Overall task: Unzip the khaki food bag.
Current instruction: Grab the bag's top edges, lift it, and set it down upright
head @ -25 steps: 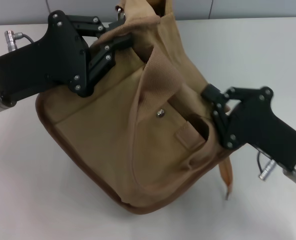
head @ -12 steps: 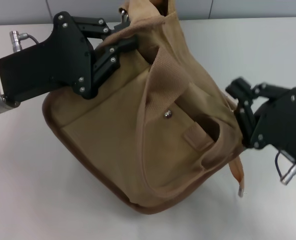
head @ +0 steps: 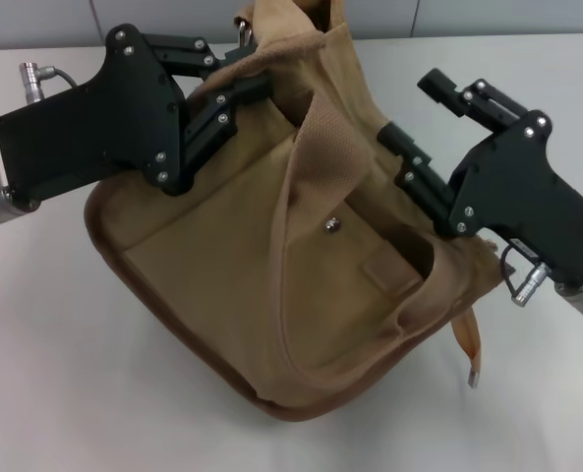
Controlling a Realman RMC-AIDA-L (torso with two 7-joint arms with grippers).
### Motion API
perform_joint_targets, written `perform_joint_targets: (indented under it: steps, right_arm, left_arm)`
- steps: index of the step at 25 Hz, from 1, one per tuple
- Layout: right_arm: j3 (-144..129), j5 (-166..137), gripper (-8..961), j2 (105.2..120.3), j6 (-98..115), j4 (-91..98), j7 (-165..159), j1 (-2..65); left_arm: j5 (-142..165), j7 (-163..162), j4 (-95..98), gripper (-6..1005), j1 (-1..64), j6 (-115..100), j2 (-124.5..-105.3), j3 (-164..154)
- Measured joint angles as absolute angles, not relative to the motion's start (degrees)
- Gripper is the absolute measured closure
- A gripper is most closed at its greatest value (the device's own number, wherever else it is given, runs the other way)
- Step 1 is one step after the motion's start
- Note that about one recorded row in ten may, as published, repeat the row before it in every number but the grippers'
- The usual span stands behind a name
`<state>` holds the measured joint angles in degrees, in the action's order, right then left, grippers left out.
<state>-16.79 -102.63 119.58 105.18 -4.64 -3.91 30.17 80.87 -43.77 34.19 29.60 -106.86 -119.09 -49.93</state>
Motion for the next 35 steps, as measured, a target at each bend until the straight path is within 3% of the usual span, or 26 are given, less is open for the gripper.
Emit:
perform_joint_targets:
  steps: [6,21,26,35]
  right_arm:
    - [-17.2,-104.8,434,119.59,102.6,-4.6,-4.1,31.0]
    - [-16.7,-104.8,440,119.68,96.6,-6.1,-5.4,34.4]
    - [-16.7,-104.8,472,119.71,95.3,-6.6,-6.4,35.7]
    - [-16.5,-104.4,777,119.72,94.6,-7.1,-6.5,36.3]
  left_arm:
    - [80.9,-43.8,34.2,908,29.7,-106.9,-119.09,-50.1]
    - [80.8,-43.8,34.2,908,29.8,-106.9,-119.09,-50.6]
    - [80.8,-43.8,34.2,909,29.8,-107.1,-119.09,-50.7]
    - [80.8,-43.8,34.2,909,29.9,-107.2,-119.09,-50.8]
